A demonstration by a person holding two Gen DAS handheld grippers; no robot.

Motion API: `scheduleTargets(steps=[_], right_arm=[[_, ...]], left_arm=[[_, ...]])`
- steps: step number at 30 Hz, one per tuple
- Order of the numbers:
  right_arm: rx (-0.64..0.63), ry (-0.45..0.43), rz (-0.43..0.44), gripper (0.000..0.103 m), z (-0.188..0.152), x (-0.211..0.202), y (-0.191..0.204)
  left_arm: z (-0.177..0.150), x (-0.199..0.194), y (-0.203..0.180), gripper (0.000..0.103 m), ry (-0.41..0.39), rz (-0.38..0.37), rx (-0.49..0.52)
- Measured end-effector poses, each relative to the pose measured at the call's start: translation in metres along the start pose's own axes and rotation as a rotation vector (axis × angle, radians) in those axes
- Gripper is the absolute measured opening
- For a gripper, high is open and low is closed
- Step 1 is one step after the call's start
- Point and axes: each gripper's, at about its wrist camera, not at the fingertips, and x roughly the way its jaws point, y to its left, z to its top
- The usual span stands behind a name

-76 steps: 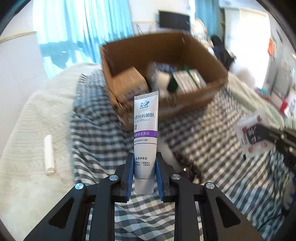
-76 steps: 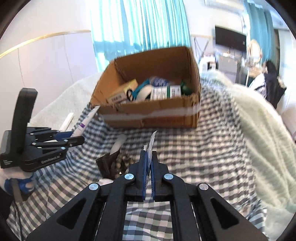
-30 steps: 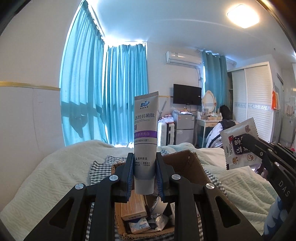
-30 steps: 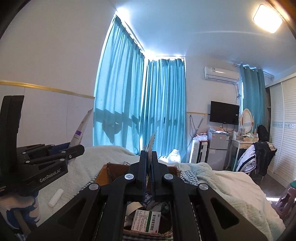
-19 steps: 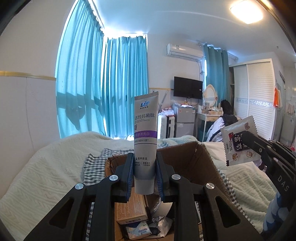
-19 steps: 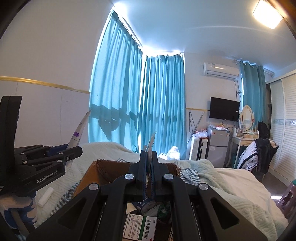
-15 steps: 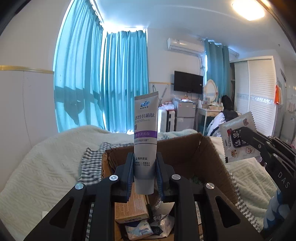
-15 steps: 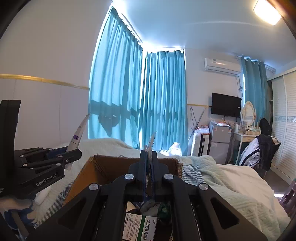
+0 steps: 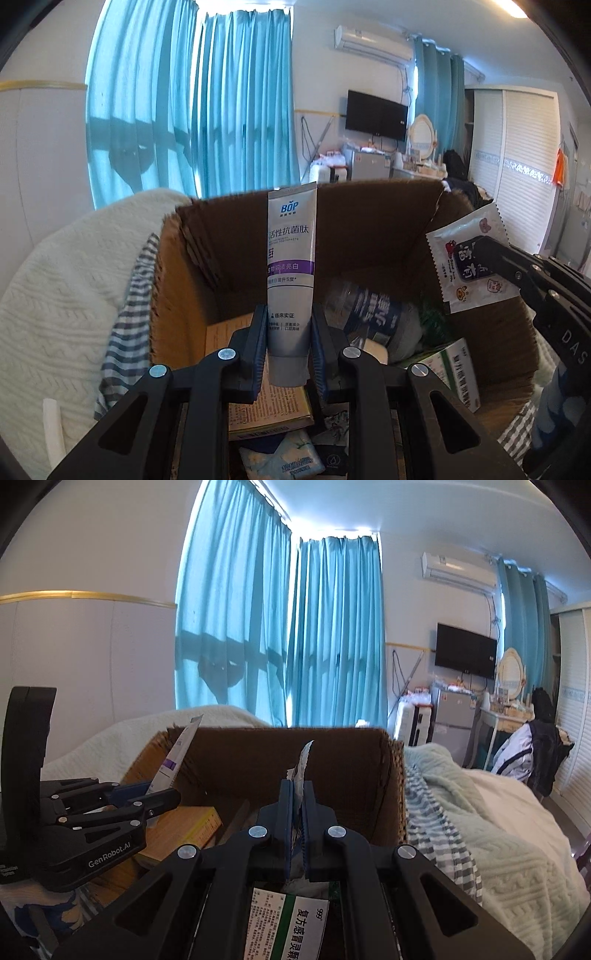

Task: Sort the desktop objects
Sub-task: 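Open both grippers to drop the toothpaste tube and sachet into the box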

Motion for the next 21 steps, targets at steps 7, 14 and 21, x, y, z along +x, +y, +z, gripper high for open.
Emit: scheduleTargets(steps=[7,14,21], right_arm=[[0.016,0.061,-0.016,0.009,-0.012,0.02,-0.01],[0.02,0.016,-0.037,0.041,-0.004,0.004,-0.01],[0.043,-0.062,-0.055,0.056,0.008,-0.03,-0.013]], left_arm=[[-0.004,0.007,0.001,0.038,0.029,-0.006,-0.004],[0.003,-0.011,0.005,0.063,-0.023,0.034,-0.015],[0.02,-0.041,0.014,0.083,-0.096,0.068,-0.029]])
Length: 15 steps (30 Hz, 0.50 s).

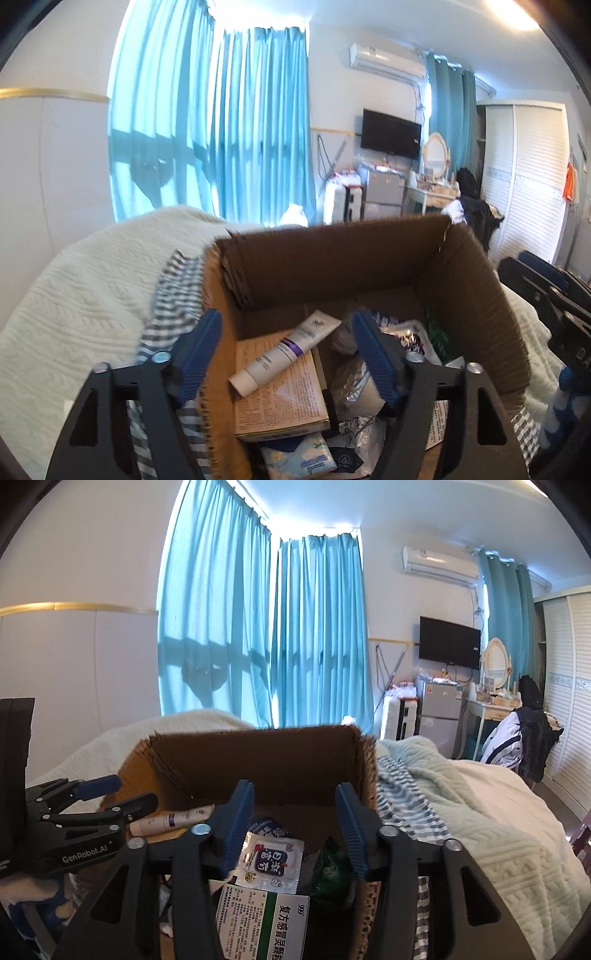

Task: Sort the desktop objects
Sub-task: 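Open both grippers to drop the toothpaste tube and sachet into the box, then move both grippers back toward the bead bracelet and black round object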

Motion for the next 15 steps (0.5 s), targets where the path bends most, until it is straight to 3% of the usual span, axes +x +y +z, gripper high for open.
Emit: scheduleTargets(steps=[6,15], right_arm=[[0.015,-0.078,-0.006,0.078,0.012,-0.034,0.001],[0.021,-0.186,-0.031,0.103,0.03,-0.086,0.003]], left_arm=[[0.014,-0.034,0.007,0.103,-0.079,0.048,-0.009],[0.022,-0.073,0.004,0.103,-0.139,0.107,-0.004]])
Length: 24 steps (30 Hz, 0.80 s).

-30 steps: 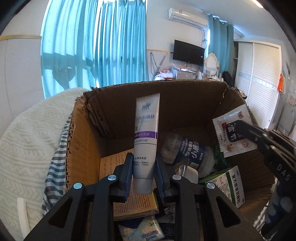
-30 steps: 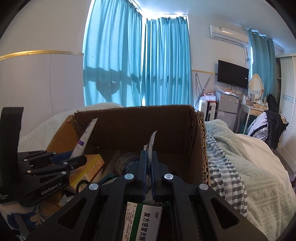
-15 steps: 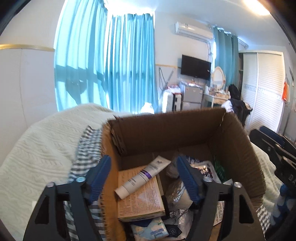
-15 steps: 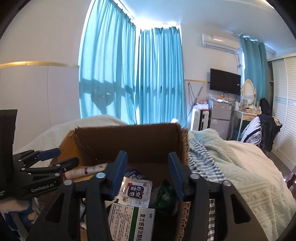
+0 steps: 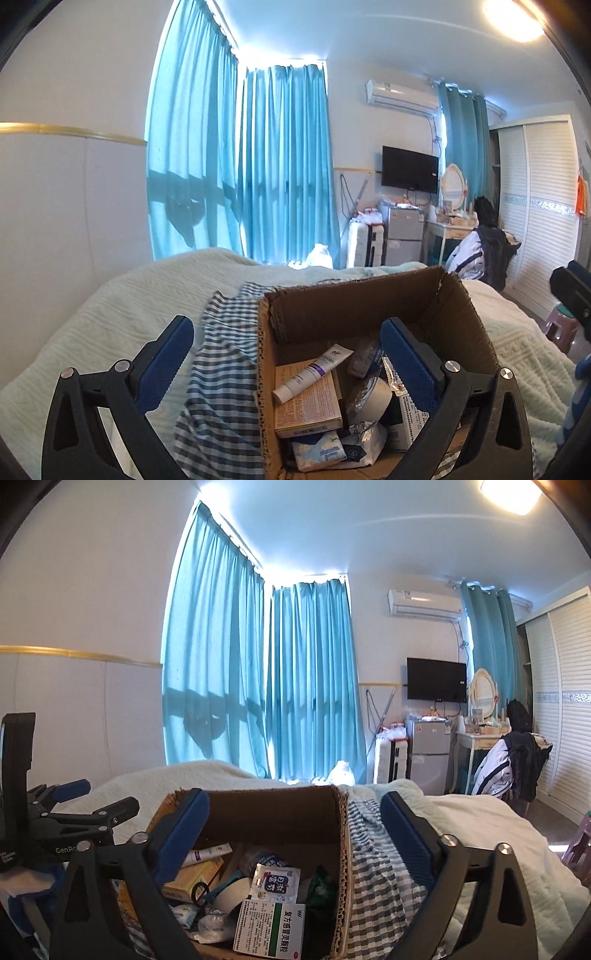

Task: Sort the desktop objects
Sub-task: 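Move both grippers back toward the bead bracelet and black round object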

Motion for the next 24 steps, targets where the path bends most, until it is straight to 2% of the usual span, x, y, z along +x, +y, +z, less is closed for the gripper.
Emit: scheduleTargets(steps=[5,12,24], right_arm=[[0.0,-0.019,0.003,0.103,0.006,-0.02,-0.001],[0.002,-0.027,0.007,0.103,0.009,-0.044,0.005],[-0.002,-0.015,0.038,0.103,-0.004,-0.078,0.02]], left_arm=[[0.002,-0.02,0.0,0.103,-0.024,0.03,0.024],[0.002,-0.047,0.005,0.103,-0.062,0.028,0.008],[-0.018,-0.082,0.019,0.103,-0.084,0.065,-0.012]])
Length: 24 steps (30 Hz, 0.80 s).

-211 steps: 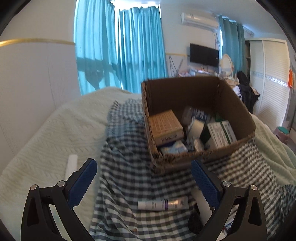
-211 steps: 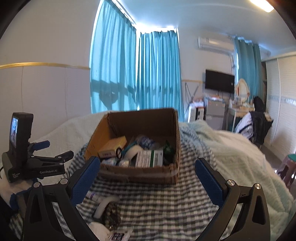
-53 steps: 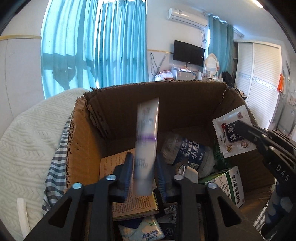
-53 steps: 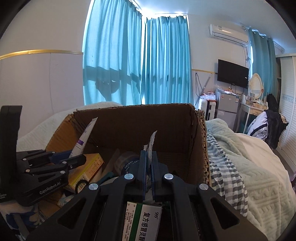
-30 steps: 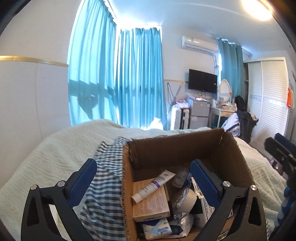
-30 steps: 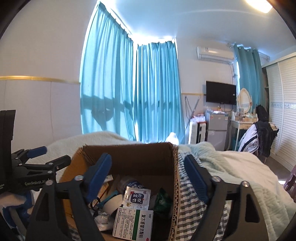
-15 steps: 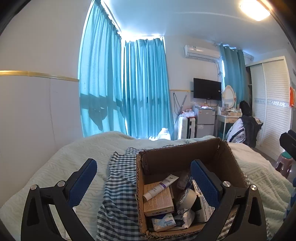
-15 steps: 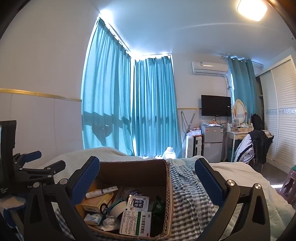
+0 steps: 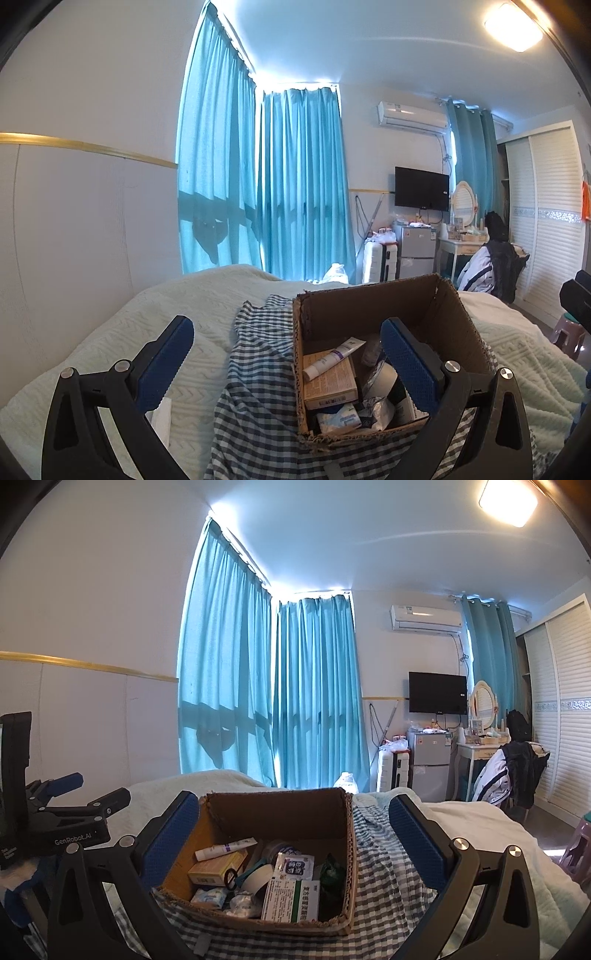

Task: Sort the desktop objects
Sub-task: 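Move both grippers back toward the bead bracelet and black round object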

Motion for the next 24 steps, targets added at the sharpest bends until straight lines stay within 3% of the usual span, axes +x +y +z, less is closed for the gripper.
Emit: scheduleTargets(steps=[16,19,24], right_arm=[[0.006,0.117,0.044,0.103,-0.034,-0.017,0.01],[0.009,0.159,0.049,0.103,-0.044,-0.015,0.011],[0.01,0.253,0.073,0.1,-0.064,-0.005,0.015]], left_arm=[[-0.066,-0.004,0.012,0.103,0.263,-0.023,0.044],[-0.081,-0.002,0.01,0.103,0.298,-0.028,0.066],[-0.107,0.01,0.004,0.103,0.434,-0.069,0.076]])
